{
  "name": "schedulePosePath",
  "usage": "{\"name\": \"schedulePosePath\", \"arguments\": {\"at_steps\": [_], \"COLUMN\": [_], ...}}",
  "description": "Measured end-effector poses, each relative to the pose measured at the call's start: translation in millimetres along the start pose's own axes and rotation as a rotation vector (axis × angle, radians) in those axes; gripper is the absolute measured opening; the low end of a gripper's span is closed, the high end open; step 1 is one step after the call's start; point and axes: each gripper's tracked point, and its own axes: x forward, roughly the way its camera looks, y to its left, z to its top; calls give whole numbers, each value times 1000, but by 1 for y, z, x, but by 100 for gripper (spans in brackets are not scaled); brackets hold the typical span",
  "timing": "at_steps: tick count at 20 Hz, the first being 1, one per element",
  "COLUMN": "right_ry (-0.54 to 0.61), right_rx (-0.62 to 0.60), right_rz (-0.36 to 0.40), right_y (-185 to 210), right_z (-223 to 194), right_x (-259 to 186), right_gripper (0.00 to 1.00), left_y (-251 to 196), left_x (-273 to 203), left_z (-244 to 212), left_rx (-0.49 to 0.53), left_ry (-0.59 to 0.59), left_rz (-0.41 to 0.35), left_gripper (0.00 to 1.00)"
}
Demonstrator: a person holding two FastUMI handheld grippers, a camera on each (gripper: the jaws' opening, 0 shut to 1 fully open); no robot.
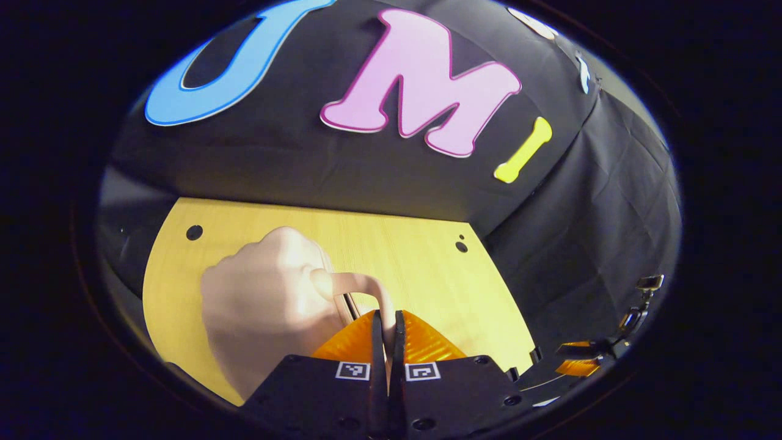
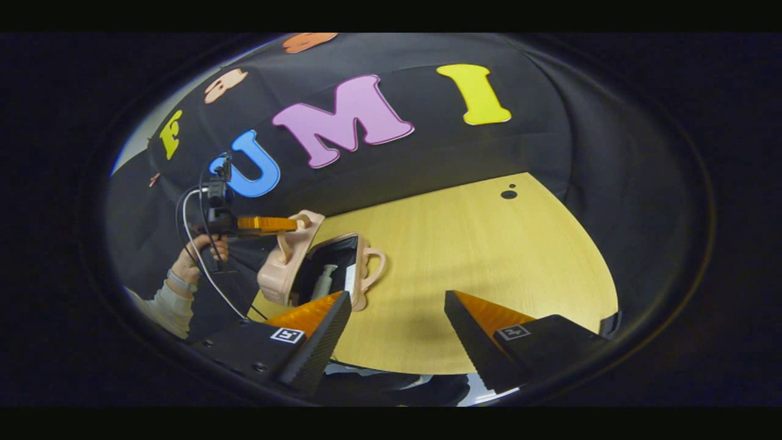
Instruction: First open the suitcase, pack the skin care products into it, and then close the suitcase.
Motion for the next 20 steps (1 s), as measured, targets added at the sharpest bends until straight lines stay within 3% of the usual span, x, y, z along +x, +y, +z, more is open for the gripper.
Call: {"name": "schedulePosePath", "arguments": {"at_steps": [5,15,17,18,19,20], "right_ry": [-65,-59,-60,-60,-57,-53], "right_rx": [25,39,22,19,17,11], "right_rz": [-6,8,22,33,40,43], "right_y": [-36,-90,-87,-81,-75,-72], "right_z": [27,57,60,60,59,58], "right_x": [-12,10,14,15,17,18], "right_gripper": [98,98,97,98,98,98], "left_y": [-9,-13,-9,-8,-11,-14], "left_x": [67,113,115,111,107,102], "left_z": [-47,-131,-145,-148,-141,-132], "left_rx": [127,126,93,87,99,134], "left_ry": [132,261,277,266,229,183], "left_rz": [107,207,231,238,238,236], "left_gripper": [7,11,22,31,49,52]}}
